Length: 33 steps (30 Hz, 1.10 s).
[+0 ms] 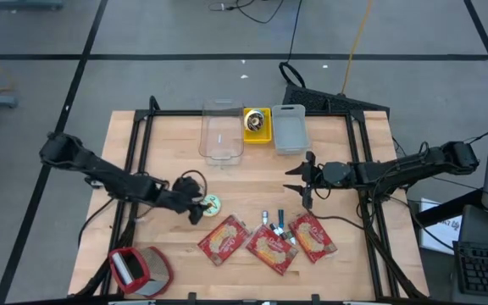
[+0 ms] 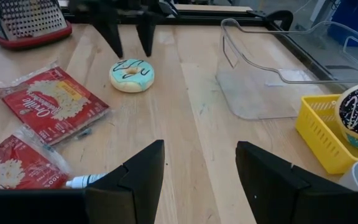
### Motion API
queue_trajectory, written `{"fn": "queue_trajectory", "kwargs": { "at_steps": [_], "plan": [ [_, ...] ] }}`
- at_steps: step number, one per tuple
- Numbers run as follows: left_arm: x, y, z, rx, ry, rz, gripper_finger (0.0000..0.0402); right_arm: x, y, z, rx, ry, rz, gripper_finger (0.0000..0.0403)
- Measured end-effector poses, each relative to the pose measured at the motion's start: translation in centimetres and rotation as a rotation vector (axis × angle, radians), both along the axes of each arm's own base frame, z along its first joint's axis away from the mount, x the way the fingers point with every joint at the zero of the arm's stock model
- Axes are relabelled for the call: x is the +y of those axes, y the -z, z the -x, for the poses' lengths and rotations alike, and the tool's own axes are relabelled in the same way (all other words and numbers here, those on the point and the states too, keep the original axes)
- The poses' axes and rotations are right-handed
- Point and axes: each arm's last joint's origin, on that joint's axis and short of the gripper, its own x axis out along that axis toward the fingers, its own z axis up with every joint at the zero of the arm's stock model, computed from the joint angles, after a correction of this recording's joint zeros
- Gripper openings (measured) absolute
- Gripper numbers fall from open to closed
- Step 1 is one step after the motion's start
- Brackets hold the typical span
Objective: Pick & Place Food Item
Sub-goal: Put the light blue donut into the yellow bin
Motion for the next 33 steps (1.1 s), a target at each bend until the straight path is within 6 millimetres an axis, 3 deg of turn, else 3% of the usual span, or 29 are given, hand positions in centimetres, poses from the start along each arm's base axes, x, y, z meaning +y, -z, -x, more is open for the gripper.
{"fn": "queue_trajectory", "kwargs": {
  "at_steps": [9, 20, 23, 33],
  "plan": [
    [1.5, 1.8, -0.8, 0.149, -0.087, 0.036, 0.0285, 0.0, 0.0, 0.0, 0.0, 0.001, -0.001, 0.0187],
    [1.7, 3.3, -1.3, 0.213, -0.095, 0.062, 0.0277, 0.0, 0.0, 0.0, -0.003, 0.01, -0.025, 0.0187],
    [1.7, 3.0, -1.4, 0.181, -0.067, 0.065, 0.0245, 0.0, 0.0, 0.0, -0.003, 0.01, -0.025, 0.0187],
    [1.6, 2.7, -2.0, 0.128, -0.029, 0.076, 0.0075, 0.0, 0.0, 0.0, -0.003, 0.011, -0.027, 0.0187]
  ]
}}
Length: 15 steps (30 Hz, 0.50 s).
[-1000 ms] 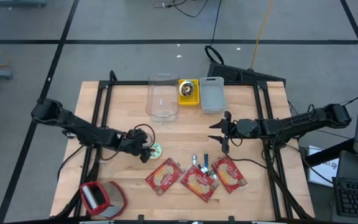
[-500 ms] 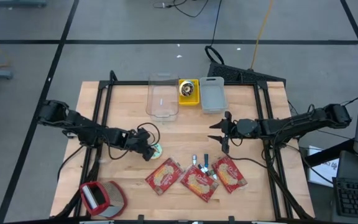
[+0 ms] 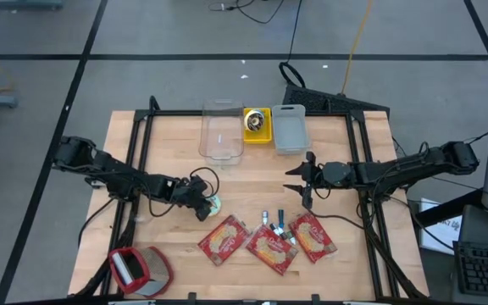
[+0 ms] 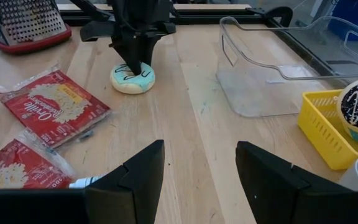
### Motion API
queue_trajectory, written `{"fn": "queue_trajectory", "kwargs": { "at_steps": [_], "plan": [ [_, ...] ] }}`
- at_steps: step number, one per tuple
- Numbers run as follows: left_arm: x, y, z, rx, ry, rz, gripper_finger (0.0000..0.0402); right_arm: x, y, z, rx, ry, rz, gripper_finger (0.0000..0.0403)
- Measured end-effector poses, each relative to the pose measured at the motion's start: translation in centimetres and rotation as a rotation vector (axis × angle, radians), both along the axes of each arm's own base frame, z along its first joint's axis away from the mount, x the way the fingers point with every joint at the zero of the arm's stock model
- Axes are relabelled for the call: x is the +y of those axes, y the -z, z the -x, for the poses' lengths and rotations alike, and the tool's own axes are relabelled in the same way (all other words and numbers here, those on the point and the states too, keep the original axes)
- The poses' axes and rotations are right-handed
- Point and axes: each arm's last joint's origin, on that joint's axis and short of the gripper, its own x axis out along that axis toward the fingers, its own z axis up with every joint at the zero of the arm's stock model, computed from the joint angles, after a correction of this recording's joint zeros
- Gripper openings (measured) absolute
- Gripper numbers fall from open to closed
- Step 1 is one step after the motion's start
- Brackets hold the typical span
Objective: Pick & Place Food Item
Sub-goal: Put the light blue donut into the yellow bin
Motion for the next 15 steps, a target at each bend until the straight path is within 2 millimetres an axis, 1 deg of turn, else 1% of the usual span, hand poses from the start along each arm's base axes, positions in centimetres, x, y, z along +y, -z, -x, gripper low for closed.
{"fn": "queue_trajectory", "kwargs": {
  "at_steps": [4, 7, 10, 15],
  "plan": [
    [0.1, -0.2, -0.3, -0.032, 0.039, -0.02, 0.0034, 0.0, 0.0, 0.0, -0.001, 0.002, -0.004, 0.0187],
    [0.3, -1.0, -0.8, -0.076, 0.084, -0.045, 0.0017, 0.0, 0.0, 0.0, -0.001, 0.002, -0.004, 0.0187],
    [0.5, -2.6, -1.9, -0.133, 0.133, -0.093, 0.0015, 0.0, -0.1, 0.0, -0.013, 0.001, -0.005, 0.0187],
    [0.6, -6.4, -4.1, -0.248, 0.263, -0.259, 0.0036, 0.0, -0.6, -0.3, -0.066, 0.002, -0.015, 0.0187]
  ]
}}
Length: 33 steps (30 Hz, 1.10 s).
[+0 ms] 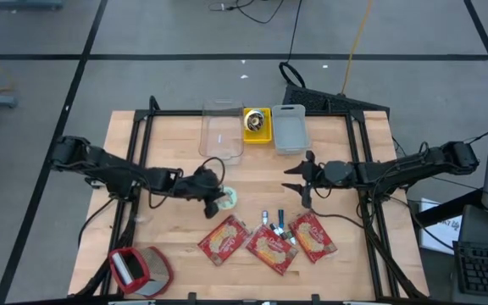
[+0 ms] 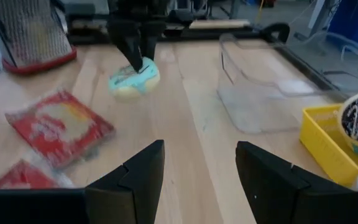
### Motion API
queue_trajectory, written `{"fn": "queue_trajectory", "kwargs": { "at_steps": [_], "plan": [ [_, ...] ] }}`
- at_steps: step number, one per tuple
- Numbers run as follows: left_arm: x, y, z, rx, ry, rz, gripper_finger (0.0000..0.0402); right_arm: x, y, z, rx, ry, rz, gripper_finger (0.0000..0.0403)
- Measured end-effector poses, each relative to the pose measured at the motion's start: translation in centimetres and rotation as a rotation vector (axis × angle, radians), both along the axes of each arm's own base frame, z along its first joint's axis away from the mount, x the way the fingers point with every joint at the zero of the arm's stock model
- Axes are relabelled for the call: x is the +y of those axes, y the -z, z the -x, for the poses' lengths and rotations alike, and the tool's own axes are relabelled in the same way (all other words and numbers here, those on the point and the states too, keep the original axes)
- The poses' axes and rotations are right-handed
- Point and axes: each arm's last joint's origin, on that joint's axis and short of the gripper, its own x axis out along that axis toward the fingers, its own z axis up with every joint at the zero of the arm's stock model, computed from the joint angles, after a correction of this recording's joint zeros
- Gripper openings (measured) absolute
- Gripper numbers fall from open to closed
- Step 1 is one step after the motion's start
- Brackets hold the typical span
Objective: Pick & Place Food Item
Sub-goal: Put the light blue donut into the yellow bin
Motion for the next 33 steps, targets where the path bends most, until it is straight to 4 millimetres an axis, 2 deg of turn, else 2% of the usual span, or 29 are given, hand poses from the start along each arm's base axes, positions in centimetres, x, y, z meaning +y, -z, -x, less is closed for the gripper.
{"fn": "queue_trajectory", "kwargs": {
  "at_steps": [7, 11, 14, 19, 25, 29, 33],
  "plan": [
    [0.1, -4.4, -2.1, -0.08, 0.102, -0.397, 0.0026, 0.1, 0.1, -1.0, -0.06, 0.013, -0.042, 0.0187],
    [0.4, -5.9, -2.6, -0.059, 0.096, -0.624, 0.0018, 0.1, 0.5, -2.0, -0.104, 0.013, -0.046, 0.0187],
    [0.7, -6.3, -2.7, -0.027, 0.079, -0.74, 0.0023, -0.1, 0.6, -2.8, -0.163, 0.026, -0.051, 0.0188],
    [1.3, -6.7, -2.9, -0.039, 0.05, -0.783, 0.0037, -1.1, 0.3, -4.1, -0.208, 0.041, -0.094, 0.0211],
    [1.7, -6.5, -3.0, -0.032, 0.059, -0.774, 0.0024, -2.8, -0.4, -6.6, -0.216, 0.007, -0.179, 0.025],
    [1.7, -6.5, -3.0, -0.034, 0.059, -0.774, 0.0018, -4.1, -0.8, -8.4, -0.211, -0.043, -0.198, 0.0255],
    [1.7, -6.5, -3.0, -0.027, 0.069, -0.79, 0.0029, -5.1, -1.4, -9.9, -0.218, -0.106, -0.241, 0.025]
  ]
}}
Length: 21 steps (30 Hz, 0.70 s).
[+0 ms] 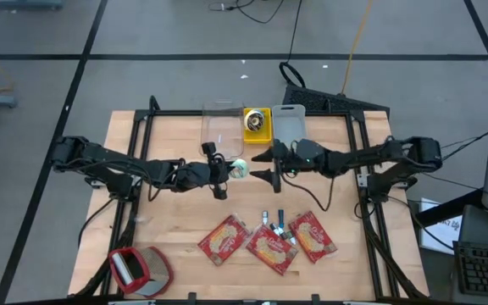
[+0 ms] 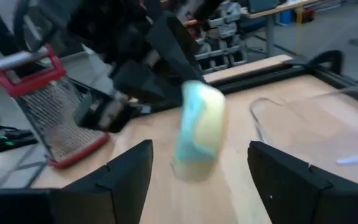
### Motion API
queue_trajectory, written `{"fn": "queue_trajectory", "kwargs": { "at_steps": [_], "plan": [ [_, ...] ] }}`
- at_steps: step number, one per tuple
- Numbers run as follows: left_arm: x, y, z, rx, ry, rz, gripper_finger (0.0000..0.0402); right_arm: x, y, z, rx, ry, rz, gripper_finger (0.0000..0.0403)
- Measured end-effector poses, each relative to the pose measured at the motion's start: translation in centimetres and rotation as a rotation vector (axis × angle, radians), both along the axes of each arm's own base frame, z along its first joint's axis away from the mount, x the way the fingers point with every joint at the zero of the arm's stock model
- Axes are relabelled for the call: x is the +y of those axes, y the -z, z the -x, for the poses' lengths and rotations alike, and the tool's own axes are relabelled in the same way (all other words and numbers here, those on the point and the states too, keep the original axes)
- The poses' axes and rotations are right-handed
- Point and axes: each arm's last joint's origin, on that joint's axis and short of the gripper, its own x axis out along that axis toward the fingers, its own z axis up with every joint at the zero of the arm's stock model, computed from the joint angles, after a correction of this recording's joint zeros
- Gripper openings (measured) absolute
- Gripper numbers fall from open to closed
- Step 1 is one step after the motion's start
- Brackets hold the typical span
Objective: Pick & Place Food Item
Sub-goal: Put the light blue donut into the yellow bin
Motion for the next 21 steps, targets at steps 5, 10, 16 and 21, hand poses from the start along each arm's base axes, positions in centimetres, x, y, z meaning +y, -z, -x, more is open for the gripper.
{"fn": "queue_trajectory", "kwargs": {
  "at_steps": [5, 10, 16, 21],
  "plan": [
    [0.0, -0.1, 0.0, -0.005, 0.001, -0.004, 0.0034, -0.5, -0.2, -1.4, -0.002, -0.029, -0.02, 0.0248],
    [0.0, -0.1, 0.0, -0.005, 0.002, -0.003, 0.0024, -0.6, 0.2, -2.1, 0.02, -0.032, -0.007, 0.0246],
    [0.0, -0.2, -0.1, -0.017, 0.009, -0.015, 0.003, -1.0, 1.1, -2.5, 0.042, -0.02, -0.005, 0.0232],
    [0.0, -0.2, -0.1, -0.021, 0.005, -0.008, 0.0042, -1.1, 1.1, -2.5, 0.037, -0.017, -0.003, 0.0208]
  ]
}}
